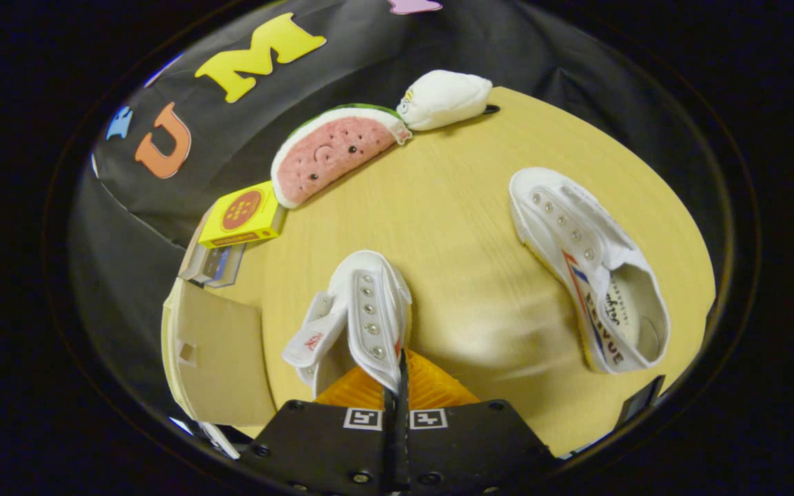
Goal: Open the storage box then place both shoes into the box .Put the left shoe in first, then the right shoe, with the right side of both shoes facing outward in a uniform manner.
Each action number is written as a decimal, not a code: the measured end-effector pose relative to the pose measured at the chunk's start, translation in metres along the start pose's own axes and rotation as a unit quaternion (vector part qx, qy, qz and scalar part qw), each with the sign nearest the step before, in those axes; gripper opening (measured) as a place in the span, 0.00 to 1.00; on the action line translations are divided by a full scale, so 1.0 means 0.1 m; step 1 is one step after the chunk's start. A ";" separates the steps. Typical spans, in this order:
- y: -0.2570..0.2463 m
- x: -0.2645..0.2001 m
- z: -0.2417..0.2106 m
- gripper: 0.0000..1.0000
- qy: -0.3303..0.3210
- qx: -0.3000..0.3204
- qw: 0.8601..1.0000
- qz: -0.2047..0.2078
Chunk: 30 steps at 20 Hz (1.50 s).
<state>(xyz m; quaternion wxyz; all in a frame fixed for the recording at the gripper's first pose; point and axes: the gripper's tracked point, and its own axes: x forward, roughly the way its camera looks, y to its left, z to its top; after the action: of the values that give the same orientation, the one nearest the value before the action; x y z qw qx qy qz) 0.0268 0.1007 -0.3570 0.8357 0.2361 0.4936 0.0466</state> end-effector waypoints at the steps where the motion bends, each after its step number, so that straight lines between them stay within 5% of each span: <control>1: 0.14 -0.07 -0.04 0.00 0.001 0.009 1.000 0.007; 13: 2.35 -0.85 -0.37 0.00 -0.055 0.030 0.996 0.069; 21: 3.40 -0.31 -0.89 0.00 -0.054 0.053 0.995 0.066; 30: 3.61 0.18 -1.32 0.00 -0.041 0.054 0.997 0.033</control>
<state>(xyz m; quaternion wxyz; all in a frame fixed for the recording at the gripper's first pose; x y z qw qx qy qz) -0.0197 0.4716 -0.2647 0.8393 0.2988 0.4526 0.0377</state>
